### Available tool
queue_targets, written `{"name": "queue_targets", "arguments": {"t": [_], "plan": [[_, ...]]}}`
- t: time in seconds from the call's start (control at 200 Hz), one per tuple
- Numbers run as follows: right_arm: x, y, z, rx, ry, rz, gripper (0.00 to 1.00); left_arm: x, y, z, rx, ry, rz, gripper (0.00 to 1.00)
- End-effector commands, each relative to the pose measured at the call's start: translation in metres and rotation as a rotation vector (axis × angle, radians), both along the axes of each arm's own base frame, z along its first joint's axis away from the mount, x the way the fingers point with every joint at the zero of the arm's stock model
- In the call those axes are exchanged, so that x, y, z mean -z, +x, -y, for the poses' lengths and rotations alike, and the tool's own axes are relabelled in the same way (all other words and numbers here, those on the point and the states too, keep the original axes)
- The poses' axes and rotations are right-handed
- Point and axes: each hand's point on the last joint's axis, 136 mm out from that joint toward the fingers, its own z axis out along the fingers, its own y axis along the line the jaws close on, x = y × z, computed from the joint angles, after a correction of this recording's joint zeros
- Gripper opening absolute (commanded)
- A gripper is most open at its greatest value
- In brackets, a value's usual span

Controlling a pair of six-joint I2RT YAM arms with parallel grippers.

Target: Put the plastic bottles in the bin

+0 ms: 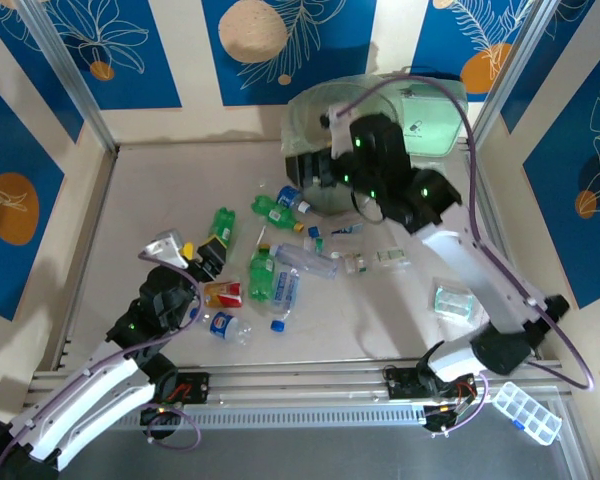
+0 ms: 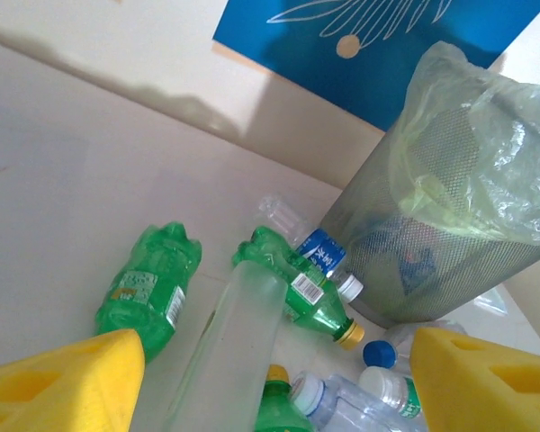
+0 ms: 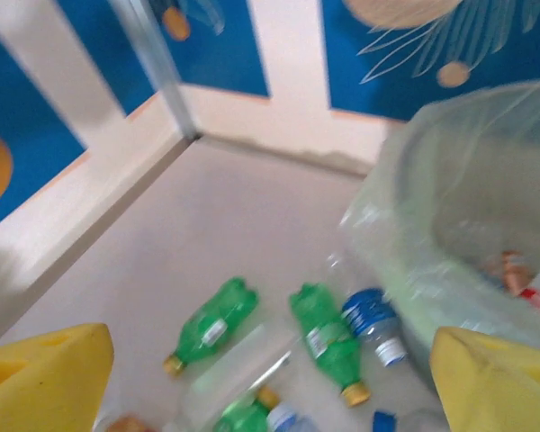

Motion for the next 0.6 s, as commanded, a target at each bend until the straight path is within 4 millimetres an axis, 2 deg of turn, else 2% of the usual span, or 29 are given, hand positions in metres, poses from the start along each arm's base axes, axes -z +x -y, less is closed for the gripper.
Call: {"name": "queue_targets", "arguments": {"t": [0.0,0.09,0.155,0.3,0.375,0.475,0.595], "plan": [[0.005,-0.021,-0.001,-0.017,0.057,0.049,0.9,-0.016,-0.004,0.008,0.037,-0.054,-0.035,0.78],[0.04,-0.037,0.0,-0.027,0.039,0.013,0.88,-0.01,-0.011,0.01,0.058,-0.079,-0.103,0.8],[0.068,-0.042,0.004,-0.005,0.024,-0.027,0.87,0.001,-0.019,0.003,0.034,-0.092,-0.169,0.81],[0.134,-0.048,0.012,0.072,0.056,-0.145,0.83,0.04,-0.049,-0.044,-0.212,-0.131,-0.419,0.89],[0.169,-0.048,0.016,0.126,0.08,-0.208,0.79,0.06,-0.07,-0.059,-0.305,-0.156,-0.552,0.89],[0.211,-0.041,0.02,0.202,0.058,-0.245,0.76,0.085,-0.09,-0.058,-0.319,-0.198,-0.677,0.91],[0.233,-0.034,0.024,0.264,-0.01,-0.241,0.76,0.113,-0.106,-0.05,-0.309,-0.306,-0.769,0.91]]}}
